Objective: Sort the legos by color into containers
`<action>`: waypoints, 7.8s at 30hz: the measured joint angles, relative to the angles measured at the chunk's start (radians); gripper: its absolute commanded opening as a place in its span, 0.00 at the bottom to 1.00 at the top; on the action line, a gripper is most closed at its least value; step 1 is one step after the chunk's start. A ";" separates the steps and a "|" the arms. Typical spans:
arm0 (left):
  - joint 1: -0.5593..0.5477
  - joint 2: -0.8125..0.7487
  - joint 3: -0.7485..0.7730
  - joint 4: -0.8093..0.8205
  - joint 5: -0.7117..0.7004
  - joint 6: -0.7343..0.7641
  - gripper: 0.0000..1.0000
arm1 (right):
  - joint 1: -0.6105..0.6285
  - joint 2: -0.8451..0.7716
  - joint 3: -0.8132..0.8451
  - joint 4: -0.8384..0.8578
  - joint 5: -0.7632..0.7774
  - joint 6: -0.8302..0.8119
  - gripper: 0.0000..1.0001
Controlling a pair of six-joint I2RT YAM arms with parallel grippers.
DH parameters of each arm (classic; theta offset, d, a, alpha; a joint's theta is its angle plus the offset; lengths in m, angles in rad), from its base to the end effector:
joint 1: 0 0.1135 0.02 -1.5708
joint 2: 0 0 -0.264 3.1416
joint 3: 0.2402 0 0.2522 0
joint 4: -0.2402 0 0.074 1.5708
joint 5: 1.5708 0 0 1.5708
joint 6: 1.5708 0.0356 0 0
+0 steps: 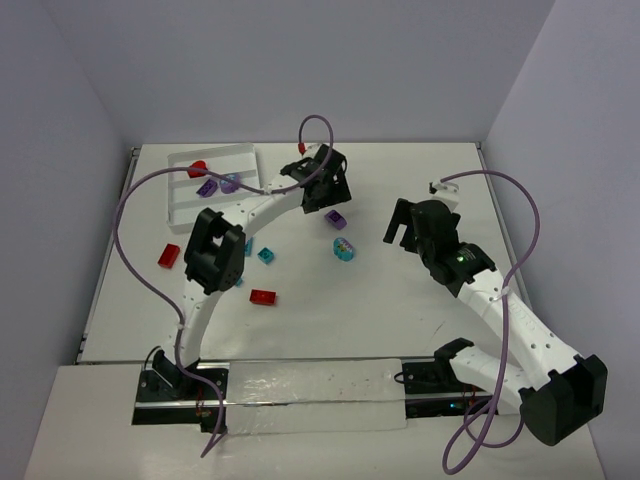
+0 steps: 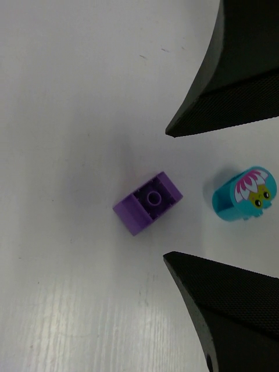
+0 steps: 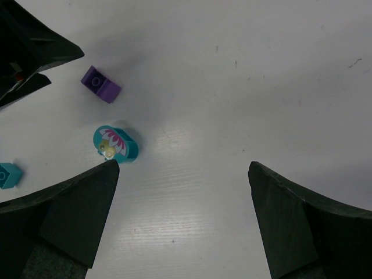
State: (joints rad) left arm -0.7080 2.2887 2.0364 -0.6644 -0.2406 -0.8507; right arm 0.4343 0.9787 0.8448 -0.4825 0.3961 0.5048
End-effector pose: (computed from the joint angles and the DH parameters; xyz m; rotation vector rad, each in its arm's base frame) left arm 0.3944 -0.3265 0.2231 -0.2790 2.4737 -0.3791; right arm 0.1968 0.0762 0.2976 0.2952 2.1151 0.1168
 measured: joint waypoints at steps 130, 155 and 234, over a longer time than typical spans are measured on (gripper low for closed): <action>0.209 -0.635 -0.940 0.173 -0.180 0.252 0.98 | 0.002 0.065 -0.002 0.032 -0.073 0.000 1.00; 0.252 -0.474 -0.913 0.220 -0.204 0.263 0.01 | 0.002 0.061 -0.002 0.031 -0.067 0.000 1.00; 0.196 -0.683 -0.783 0.144 -0.065 0.287 0.93 | 0.003 0.005 -0.034 0.033 -0.057 0.003 1.00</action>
State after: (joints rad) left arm -0.5122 1.6054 1.2532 -0.5206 -0.3061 -0.5640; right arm 0.4370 0.9840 0.8108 -0.4492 0.3394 0.5079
